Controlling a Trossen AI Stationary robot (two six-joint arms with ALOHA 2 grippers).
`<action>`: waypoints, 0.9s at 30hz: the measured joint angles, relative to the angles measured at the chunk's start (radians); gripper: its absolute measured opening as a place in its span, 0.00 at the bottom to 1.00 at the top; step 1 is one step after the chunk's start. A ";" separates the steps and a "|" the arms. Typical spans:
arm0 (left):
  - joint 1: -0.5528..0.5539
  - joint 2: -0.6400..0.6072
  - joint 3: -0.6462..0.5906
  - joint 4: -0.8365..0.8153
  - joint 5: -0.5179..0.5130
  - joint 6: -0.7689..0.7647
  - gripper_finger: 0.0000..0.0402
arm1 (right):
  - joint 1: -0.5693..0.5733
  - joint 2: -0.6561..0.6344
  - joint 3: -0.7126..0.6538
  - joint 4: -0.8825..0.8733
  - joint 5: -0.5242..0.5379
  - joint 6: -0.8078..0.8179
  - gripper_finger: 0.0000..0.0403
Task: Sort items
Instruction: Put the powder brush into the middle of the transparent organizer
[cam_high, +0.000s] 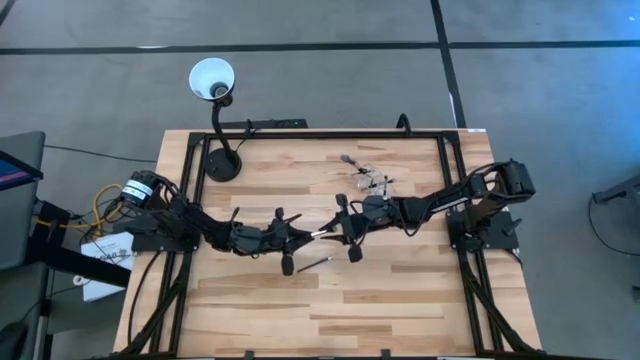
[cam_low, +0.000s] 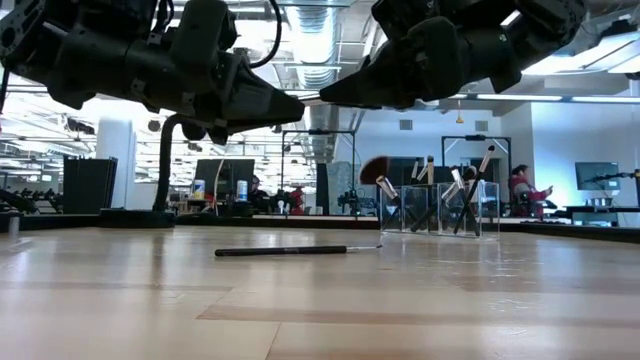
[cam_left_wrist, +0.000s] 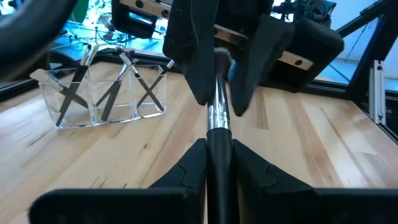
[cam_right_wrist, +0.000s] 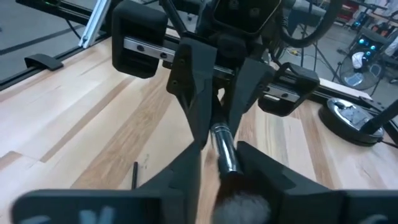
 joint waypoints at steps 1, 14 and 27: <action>0.000 0.000 0.000 0.000 0.002 0.000 0.12 | -0.001 0.000 0.000 -0.001 0.000 0.000 0.20; 0.000 0.001 0.000 0.004 -0.006 0.000 0.15 | -0.013 0.000 0.000 -0.006 -0.001 0.001 0.09; 0.000 0.001 0.000 0.007 -0.006 0.000 0.27 | -0.012 -0.001 0.000 -0.098 0.095 0.008 0.08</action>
